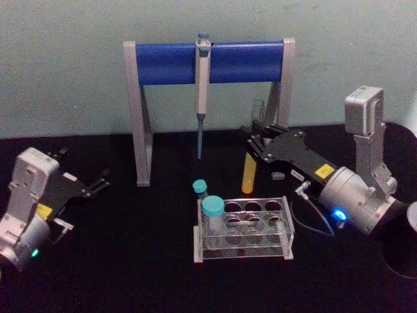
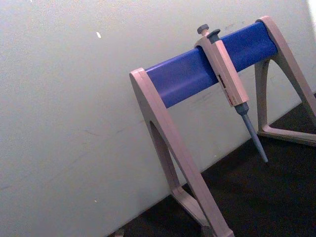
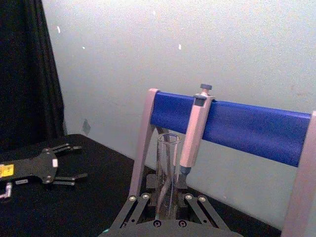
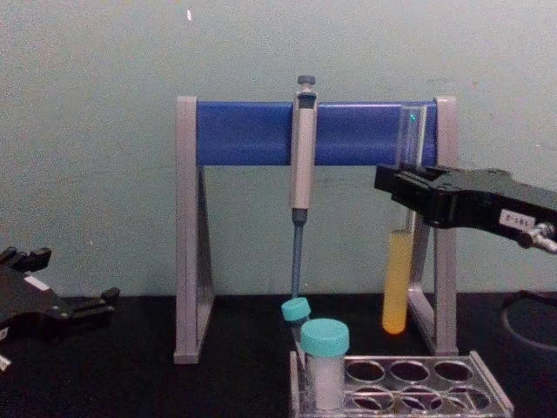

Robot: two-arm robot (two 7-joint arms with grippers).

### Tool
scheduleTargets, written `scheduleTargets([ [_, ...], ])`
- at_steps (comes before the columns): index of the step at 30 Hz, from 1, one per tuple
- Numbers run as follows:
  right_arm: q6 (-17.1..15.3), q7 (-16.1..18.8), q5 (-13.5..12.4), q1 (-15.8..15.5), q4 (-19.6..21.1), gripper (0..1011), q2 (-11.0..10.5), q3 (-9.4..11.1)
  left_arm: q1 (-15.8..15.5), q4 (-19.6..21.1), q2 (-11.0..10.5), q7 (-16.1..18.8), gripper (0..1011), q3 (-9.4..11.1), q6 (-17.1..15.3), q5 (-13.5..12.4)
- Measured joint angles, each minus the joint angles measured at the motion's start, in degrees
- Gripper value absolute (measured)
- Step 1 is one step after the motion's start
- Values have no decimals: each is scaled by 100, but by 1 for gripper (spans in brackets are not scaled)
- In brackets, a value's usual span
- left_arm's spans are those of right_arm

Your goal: Pick up the test tube from the test tube rack, shake it, then place it back into the test tube rack.

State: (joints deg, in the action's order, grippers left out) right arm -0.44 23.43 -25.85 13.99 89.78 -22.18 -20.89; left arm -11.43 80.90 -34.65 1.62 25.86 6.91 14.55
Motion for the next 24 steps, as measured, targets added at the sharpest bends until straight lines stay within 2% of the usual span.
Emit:
scheduleTargets([
  [24,-3,-60,10,-70,50,235,-19,116,0,0,0,0,1001,0,0,0],
])
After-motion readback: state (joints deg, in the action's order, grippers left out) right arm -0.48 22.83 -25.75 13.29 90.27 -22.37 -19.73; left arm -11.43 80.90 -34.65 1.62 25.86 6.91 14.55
